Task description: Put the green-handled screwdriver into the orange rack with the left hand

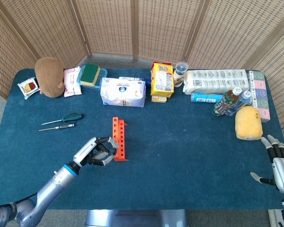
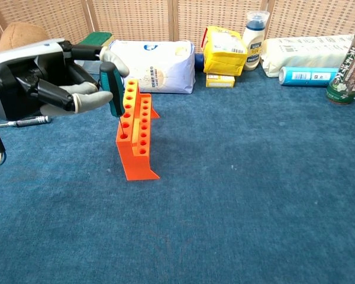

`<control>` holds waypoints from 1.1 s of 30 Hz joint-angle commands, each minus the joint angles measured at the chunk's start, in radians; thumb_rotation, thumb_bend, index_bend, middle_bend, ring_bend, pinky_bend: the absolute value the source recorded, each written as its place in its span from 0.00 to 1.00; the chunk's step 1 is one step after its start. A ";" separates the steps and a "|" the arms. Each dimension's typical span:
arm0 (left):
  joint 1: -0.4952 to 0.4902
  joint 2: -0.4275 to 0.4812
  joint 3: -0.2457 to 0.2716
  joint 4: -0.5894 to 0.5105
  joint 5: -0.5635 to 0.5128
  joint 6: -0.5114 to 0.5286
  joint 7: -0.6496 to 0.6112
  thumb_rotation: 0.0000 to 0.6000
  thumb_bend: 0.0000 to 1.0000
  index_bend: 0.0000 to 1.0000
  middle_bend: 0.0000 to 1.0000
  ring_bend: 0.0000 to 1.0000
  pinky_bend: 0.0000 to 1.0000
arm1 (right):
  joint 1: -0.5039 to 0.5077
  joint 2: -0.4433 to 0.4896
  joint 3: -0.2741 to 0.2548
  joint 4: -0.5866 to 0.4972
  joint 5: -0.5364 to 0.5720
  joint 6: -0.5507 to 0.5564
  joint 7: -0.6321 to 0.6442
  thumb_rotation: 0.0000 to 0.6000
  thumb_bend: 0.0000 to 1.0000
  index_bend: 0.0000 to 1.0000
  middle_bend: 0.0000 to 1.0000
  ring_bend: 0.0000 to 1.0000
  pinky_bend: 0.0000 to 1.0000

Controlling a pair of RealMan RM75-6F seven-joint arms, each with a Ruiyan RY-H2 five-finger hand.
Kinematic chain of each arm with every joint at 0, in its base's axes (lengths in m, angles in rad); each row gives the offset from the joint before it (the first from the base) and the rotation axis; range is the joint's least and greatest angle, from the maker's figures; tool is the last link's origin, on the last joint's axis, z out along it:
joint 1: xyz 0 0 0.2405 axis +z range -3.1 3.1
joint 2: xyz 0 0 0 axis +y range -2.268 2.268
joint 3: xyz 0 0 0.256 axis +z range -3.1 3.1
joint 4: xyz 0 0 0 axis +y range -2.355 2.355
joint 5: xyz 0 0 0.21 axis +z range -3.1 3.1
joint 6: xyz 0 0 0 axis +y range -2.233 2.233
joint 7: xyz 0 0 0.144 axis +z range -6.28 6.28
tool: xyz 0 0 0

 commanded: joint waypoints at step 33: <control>0.019 -0.049 -0.006 0.061 -0.006 0.009 0.024 1.00 0.26 0.25 1.00 1.00 0.99 | 0.000 0.003 0.001 0.001 -0.001 -0.001 0.010 0.94 0.00 0.00 0.00 0.00 0.00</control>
